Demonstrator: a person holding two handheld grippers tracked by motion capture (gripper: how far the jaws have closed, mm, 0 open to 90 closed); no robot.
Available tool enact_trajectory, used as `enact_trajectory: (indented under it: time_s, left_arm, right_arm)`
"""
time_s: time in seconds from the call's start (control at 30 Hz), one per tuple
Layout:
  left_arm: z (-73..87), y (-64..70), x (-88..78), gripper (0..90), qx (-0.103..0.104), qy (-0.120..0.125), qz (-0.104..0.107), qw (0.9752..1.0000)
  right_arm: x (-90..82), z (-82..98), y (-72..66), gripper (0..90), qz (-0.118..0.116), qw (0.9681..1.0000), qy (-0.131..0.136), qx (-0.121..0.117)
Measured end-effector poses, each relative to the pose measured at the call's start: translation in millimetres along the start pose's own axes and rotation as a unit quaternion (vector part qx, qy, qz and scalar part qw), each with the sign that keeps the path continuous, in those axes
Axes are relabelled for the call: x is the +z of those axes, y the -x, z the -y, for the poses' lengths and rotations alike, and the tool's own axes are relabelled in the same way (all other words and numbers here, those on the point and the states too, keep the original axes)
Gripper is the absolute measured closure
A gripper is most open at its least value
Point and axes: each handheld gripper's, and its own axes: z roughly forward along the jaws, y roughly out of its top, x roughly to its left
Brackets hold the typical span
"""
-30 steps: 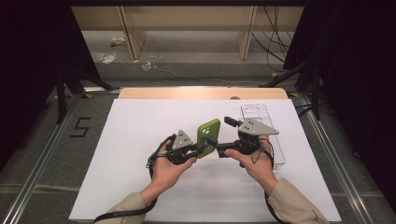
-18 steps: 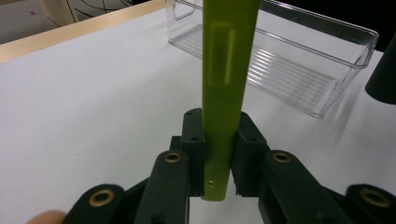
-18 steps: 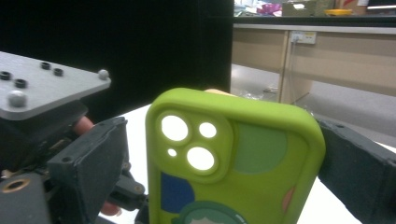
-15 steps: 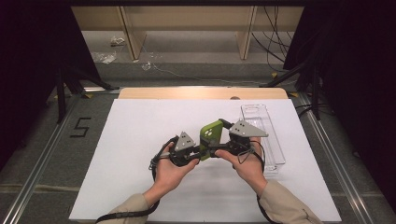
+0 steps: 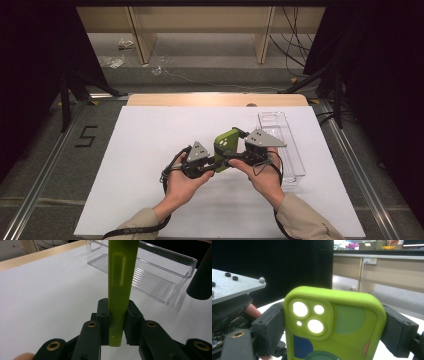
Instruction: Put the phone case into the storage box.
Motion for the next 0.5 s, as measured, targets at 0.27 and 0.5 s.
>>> enact_trajectory:
  time_s: [0.27,0.5]
  left_arm:
    - [2.4,-6.4,-10.3,21.6,0.036,0.005,0.009,0.9993]
    - [10.4,-17.6,-29.5,0.0,0.050,-0.006,0.002,0.9987]
  right_arm:
    - [-8.4,-7.7,9.0,17.5,0.014,0.9998,0.014,0.000]
    - [-16.7,-14.0,20.2,17.7,0.031,0.9993,0.022,0.001]
